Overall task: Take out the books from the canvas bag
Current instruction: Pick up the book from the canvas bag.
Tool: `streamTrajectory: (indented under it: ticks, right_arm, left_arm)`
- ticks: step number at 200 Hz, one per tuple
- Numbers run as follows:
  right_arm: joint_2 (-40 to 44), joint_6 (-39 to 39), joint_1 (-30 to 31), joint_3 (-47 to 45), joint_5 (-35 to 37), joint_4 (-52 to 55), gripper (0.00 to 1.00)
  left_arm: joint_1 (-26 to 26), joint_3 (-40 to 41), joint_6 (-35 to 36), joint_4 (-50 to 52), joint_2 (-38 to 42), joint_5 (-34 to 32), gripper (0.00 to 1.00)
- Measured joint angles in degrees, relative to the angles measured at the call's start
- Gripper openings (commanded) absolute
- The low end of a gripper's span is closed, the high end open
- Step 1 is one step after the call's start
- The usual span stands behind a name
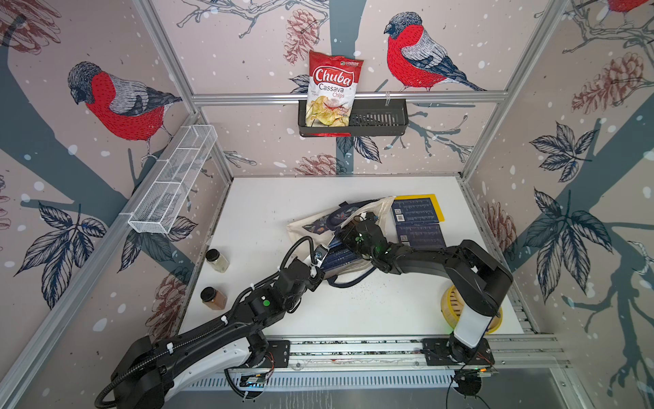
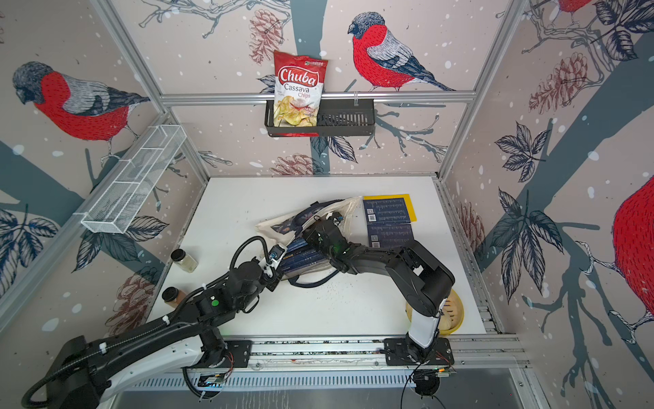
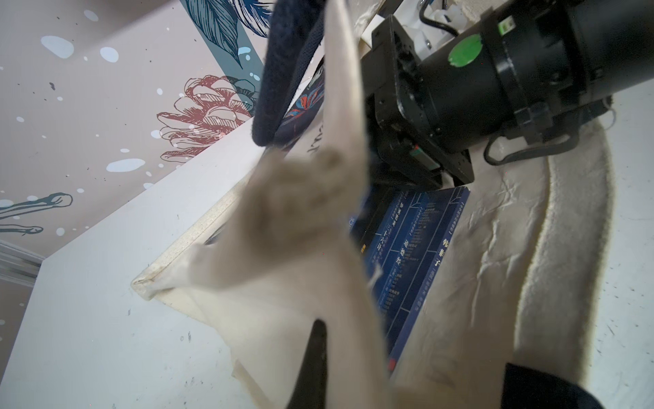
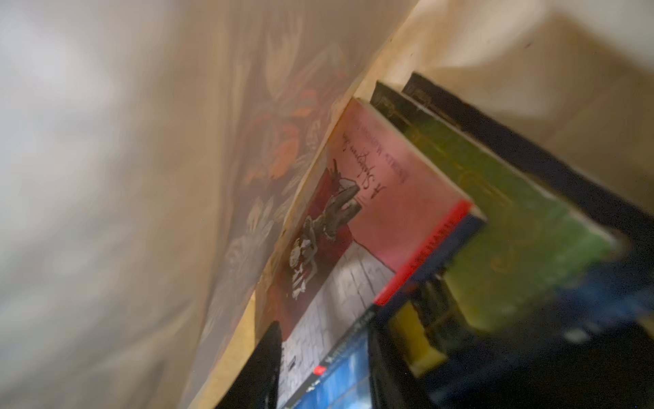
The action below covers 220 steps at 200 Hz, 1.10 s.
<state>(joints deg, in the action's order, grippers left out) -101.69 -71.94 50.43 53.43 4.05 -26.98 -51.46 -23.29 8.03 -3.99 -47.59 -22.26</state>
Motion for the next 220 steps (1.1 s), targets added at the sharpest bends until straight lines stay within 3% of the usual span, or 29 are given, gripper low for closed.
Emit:
streamTrajectory:
  ticks: [24, 66, 147, 185, 220]
  right_arm:
    - [-0.52, -0.02, 1.31, 0.87, 0.85, 0.66, 0.43]
    - [-5.31, -1.4, -1.86, 4.02, -2.95, -2.03, 0.41]
    - [-8.87, 2.14, -3.32, 10.91, -0.46, 3.41, 0.36]
    - [-9.9, 3.28, -3.23, 12.41, -0.7, 3.82, 0.28]
    - [-10.56, 6.01, -2.45, 14.21, 0.24, 4.68, 0.26]
  left_arm:
    - [0.0, 0.0, 0.39, -0.02, -0.37, 0.31, 0.0]
    - [0.02, 0.09, 0.44, 0.68, -0.11, -0.63, 0.0]
    - [0.02, 0.11, 0.46, 0.55, -0.2, -0.76, 0.0]
    - [0.02, 0.11, 0.46, 0.57, -0.11, -0.72, 0.0]
    - [0.02, 0.11, 0.46, 0.48, -0.11, -0.68, 0.0]
